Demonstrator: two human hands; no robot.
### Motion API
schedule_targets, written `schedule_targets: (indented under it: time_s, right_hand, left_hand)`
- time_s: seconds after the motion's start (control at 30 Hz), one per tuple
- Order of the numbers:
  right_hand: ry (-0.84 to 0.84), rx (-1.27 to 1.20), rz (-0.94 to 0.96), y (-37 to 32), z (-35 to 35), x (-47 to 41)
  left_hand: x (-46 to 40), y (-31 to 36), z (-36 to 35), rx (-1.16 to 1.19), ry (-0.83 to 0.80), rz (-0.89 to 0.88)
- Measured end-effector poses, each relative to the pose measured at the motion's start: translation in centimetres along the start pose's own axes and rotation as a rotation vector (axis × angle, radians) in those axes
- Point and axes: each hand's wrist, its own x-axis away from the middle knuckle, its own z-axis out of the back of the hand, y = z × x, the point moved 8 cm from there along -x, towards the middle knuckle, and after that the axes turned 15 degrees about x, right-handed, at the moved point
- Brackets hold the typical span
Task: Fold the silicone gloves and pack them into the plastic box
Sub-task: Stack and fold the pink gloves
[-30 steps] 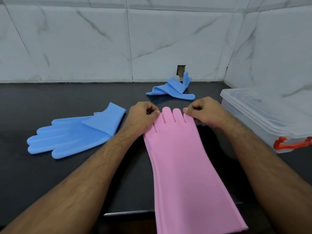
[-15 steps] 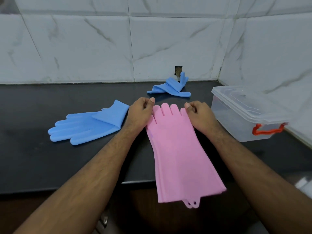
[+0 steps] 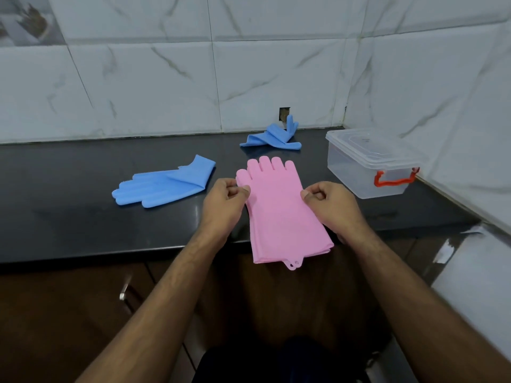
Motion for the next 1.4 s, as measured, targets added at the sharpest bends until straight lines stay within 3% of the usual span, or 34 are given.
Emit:
schedule_targets:
  time_s: [0.27,0.8,1.23,1.4]
  right_hand:
    - [-0.218,-0.183,-0.028,0.3,0.1,0.8]
    - [-0.289,-0.15,0.188,-0.6,0.5,1.9]
    - [-0.215,-0.083,0.193,-0.4,0.9,2.3]
    - [-0.086,0.122,0.414,-1.7,1.9,3.3]
  left_hand:
    - [4.9,0.2,-0.4,-0.106,-0.027,0.023]
    - [5.2,0.6,-0.1,-0.197,-0.044,0.021]
    - [7.1,1.6,-0.9,-0.419,0.013,-0.244]
    - [8.4,1.5,-1.1,-0.392,-0.055,-0.345]
